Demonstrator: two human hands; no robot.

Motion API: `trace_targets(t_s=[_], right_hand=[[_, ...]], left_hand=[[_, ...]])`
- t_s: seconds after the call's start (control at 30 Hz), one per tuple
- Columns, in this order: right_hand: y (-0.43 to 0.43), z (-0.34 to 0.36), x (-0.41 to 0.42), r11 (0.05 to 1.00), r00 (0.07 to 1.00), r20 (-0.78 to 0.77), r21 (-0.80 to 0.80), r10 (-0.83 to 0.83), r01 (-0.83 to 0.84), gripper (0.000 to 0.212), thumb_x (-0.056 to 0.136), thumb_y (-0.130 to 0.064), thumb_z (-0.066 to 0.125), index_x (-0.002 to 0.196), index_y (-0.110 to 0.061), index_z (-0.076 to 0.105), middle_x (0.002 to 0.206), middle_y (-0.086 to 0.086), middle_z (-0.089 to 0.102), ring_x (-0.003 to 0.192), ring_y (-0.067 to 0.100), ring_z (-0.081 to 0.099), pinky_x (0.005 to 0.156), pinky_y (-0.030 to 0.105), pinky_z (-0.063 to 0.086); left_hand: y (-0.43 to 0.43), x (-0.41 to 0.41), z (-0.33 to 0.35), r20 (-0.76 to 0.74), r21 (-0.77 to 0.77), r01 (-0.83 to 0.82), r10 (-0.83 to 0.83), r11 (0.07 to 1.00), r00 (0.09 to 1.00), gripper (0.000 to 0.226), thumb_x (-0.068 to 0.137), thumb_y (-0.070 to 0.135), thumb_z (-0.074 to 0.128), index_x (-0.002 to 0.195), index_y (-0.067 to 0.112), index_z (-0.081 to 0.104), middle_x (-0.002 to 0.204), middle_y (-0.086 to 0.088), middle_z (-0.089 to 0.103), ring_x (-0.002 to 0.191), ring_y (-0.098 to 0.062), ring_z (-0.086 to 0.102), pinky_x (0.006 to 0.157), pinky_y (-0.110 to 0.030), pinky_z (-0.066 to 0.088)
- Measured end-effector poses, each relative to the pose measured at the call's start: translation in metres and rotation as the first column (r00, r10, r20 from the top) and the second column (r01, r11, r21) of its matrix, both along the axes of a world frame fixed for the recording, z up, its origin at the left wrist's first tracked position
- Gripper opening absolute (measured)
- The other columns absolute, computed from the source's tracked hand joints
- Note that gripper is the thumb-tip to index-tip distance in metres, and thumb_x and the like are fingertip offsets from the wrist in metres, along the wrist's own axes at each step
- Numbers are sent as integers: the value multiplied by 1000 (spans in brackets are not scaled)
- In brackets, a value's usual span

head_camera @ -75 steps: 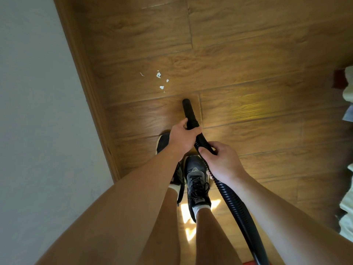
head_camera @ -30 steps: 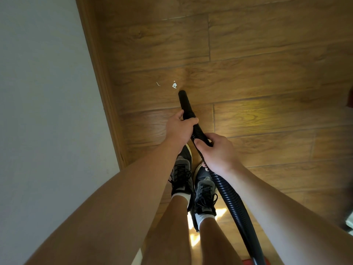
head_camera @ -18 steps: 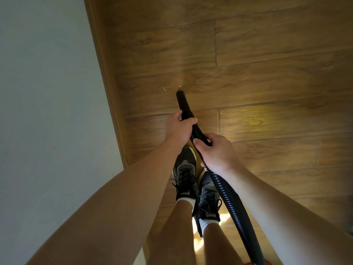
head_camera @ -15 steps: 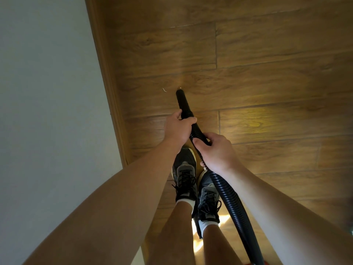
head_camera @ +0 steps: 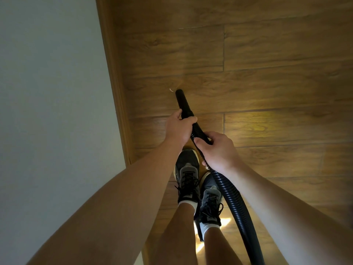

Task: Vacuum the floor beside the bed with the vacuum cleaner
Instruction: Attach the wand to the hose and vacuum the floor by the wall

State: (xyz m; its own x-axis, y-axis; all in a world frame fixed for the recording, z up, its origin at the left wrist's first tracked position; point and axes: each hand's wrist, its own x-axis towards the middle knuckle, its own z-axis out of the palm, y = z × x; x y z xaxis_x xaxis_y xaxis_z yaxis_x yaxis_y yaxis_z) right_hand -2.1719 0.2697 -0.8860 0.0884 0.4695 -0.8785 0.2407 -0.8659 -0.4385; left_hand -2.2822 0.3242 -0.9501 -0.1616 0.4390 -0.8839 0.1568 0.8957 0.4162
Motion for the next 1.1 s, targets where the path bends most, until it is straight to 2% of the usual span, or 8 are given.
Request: trace_targets(t_s=[0.17, 0.3, 0.43, 0.7, 0.8, 0.87, 0.93, 1.1], right_hand=[[6, 0, -11, 999, 998, -14, 3, 54, -54, 20, 99, -29, 59, 104, -12, 69, 66, 12, 64, 47, 20, 60, 42, 28, 46], [11, -1, -17, 998, 998, -39, 4, 58, -58, 20, 99, -30, 59, 105, -13, 68, 64, 9, 62, 49, 23, 60, 45, 31, 47], [14, -2, -21, 998, 997, -40, 3, 64, -64, 23, 99, -31, 59, 107, -12, 68, 63, 6, 60, 50, 24, 61, 47, 33, 47], [4, -5, -31, 996, 994, -66, 11, 91, -90, 20, 98, -32, 60, 104, -16, 69, 62, 5, 59, 52, 27, 60, 50, 37, 48], [-2, -5, -34, 990, 988, -74, 24, 137, -136, 20, 98, -32, 59, 101, -16, 69, 63, 7, 60, 52, 27, 60, 50, 37, 48], [-6, -5, -36, 987, 983, -84, 31, 161, -159, 20, 99, -32, 58, 101, -15, 69, 64, 7, 60, 51, 25, 60, 49, 37, 48], [-10, -6, -38, 986, 982, -95, 36, 163, -160, 20, 99, -32, 58, 103, -15, 69, 62, 5, 59, 49, 23, 61, 48, 36, 49], [-29, -10, -47, 982, 976, -111, 46, 185, -181, 16, 98, -33, 60, 103, -21, 68, 58, 3, 60, 47, 22, 62, 49, 35, 50]], left_hand=[[0, -12, 0, -24, -11, -43, 43, 999, 999, 63, 90, 16, 72, 149, 17, 51, 128, -7, 66, 101, -17, 68, 93, -34, 58], [4, -19, 2, -20, 7, -77, 77, 997, 997, 64, 91, 13, 71, 150, 16, 49, 130, -7, 64, 97, -13, 67, 84, -26, 57], [8, -22, 3, -17, 16, -87, 87, 996, 996, 63, 90, 12, 72, 149, 16, 50, 134, -9, 63, 105, -19, 67, 84, -26, 57], [-5, -33, 8, -57, 29, -128, 130, 991, 990, 67, 90, 12, 72, 152, 19, 47, 125, 2, 61, 92, -6, 62, 87, -29, 55], [-15, -40, 8, -74, 35, -123, 125, 992, 989, 63, 91, 14, 72, 150, 18, 49, 121, 4, 62, 93, -4, 61, 79, -22, 51], [-21, -43, 9, -80, 38, -142, 144, 989, 986, 62, 90, 14, 73, 148, 18, 52, 119, 3, 64, 95, -8, 63, 83, -25, 53], [-26, -45, 12, -98, 45, -146, 150, 988, 984, 57, 90, 13, 73, 144, 17, 56, 118, 2, 67, 98, -14, 66, 89, -32, 56], [-43, -53, 21, -108, 86, -150, 159, 985, 981, 34, 90, 9, 71, 115, 29, 62, 98, 9, 65, 95, -19, 67, 88, -36, 58]])
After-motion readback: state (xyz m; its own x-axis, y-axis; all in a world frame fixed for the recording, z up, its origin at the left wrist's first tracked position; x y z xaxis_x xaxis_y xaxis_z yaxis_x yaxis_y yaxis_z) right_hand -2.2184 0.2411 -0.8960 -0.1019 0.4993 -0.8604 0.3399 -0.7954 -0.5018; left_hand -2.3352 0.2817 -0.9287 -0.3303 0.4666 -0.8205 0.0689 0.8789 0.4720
